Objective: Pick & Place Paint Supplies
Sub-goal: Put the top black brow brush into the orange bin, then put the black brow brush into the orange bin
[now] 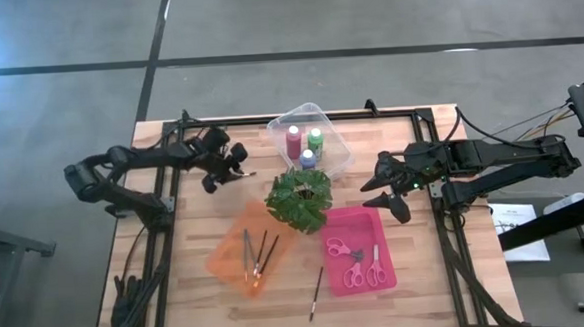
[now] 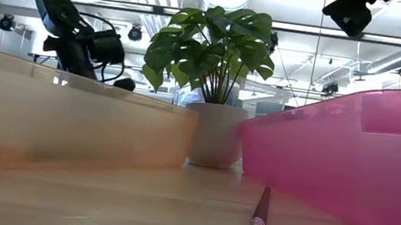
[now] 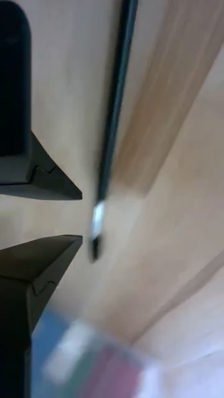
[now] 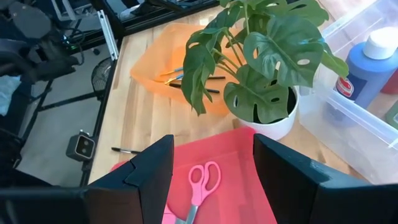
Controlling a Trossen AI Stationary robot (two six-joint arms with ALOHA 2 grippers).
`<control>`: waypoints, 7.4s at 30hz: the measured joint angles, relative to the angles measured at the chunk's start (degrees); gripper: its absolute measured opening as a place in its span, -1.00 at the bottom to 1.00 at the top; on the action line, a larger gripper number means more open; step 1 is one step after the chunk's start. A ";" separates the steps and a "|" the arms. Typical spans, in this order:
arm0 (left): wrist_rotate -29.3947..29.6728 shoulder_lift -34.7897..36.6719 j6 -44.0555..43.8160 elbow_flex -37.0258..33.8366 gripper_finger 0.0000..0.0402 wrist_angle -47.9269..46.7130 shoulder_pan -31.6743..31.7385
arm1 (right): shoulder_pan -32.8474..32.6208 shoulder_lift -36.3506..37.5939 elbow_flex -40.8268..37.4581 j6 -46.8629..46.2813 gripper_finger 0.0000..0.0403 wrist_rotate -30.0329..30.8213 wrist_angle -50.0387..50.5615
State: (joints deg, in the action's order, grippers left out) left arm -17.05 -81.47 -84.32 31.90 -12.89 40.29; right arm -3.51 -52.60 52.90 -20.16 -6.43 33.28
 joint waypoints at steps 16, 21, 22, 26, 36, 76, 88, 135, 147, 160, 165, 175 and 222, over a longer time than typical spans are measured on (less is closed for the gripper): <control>6.13 0.15 91.09 24.65 -0.46 -6.31 -4.99 | 0.00 0.02 -1.43 -2.33 0.05 0.43 -0.08; 20.07 -1.61 123.51 27.43 -0.46 -13.27 -10.11 | 0.01 0.02 -1.90 -4.90 0.05 0.32 -0.14; 19.99 -1.94 121.91 27.35 -0.46 -14.90 -10.10 | 0.00 0.02 -1.97 -5.18 0.05 0.28 -0.09; 19.27 -2.78 111.75 26.10 -0.46 -20.86 -9.28 | 0.00 0.02 -2.48 -6.67 0.05 0.21 -0.11; 10.66 -2.75 110.02 16.74 -0.46 -16.07 -9.83 | 0.00 0.02 -3.83 -6.47 0.05 0.23 -1.36; 10.43 -18.05 110.76 17.97 -0.95 -13.62 -7.56 | 0.02 0.02 -4.44 -6.26 0.05 0.34 -0.54; 4.24 -0.95 98.02 17.48 -0.99 -24.24 -8.49 | 0.00 0.02 -4.44 -6.55 0.05 -0.25 -0.90; 7.86 -7.26 133.77 29.48 -1.00 -24.75 -63.57 | 0.00 0.02 -5.98 -6.04 0.05 -0.94 -0.79; 6.90 -7.61 134.36 25.16 -0.99 -20.13 -66.02 | 0.00 0.00 -8.61 -8.40 0.05 -1.15 -4.10; 13.61 -7.50 134.27 22.86 -0.49 -17.92 -66.48 | -0.54 0.02 -8.59 -8.38 0.05 -3.05 -9.85; 17.18 -6.80 127.74 22.86 -0.39 -17.72 -66.67 | -1.08 0.02 -8.59 -8.69 0.05 -4.10 -9.88; 23.40 -4.32 126.43 32.51 -0.38 -18.39 -67.69 | -2.58 0.02 -8.57 -9.40 0.05 -4.80 -10.01; 45.72 1.02 47.64 65.30 -0.38 -75.30 -70.05 | -17.21 -50.09 31.93 42.60 0.05 -27.81 -9.43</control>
State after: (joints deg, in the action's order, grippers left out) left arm 28.67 -80.45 -36.69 97.20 -88.19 -29.76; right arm -20.71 -102.69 84.84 22.44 -34.23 23.85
